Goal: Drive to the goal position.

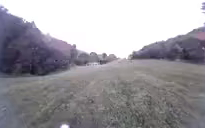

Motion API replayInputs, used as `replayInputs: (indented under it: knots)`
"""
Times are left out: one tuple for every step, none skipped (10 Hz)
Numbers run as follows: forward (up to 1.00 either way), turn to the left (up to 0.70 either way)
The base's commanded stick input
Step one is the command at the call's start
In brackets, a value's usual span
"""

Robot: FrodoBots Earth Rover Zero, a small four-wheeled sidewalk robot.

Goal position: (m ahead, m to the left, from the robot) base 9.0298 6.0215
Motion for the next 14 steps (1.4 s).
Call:
replayInputs:
  knots:
    - [0.7, 0.0]
    - [0.7, 0.0]
    - [0.7, 0.0]
    - [0.7, 0.0]
    - [0.7, 0.0]
    - [0.7, 0.0]
    - [0.7, 0.0]
    - [0.7, 0.0]
    - [0.7, -0.19]
    - [0.7, -0.26]
    - [0.7, -0.13]
    - [0.7, 0.0]
    - [0.7, 0.0]
    - [0.7, 0.0]
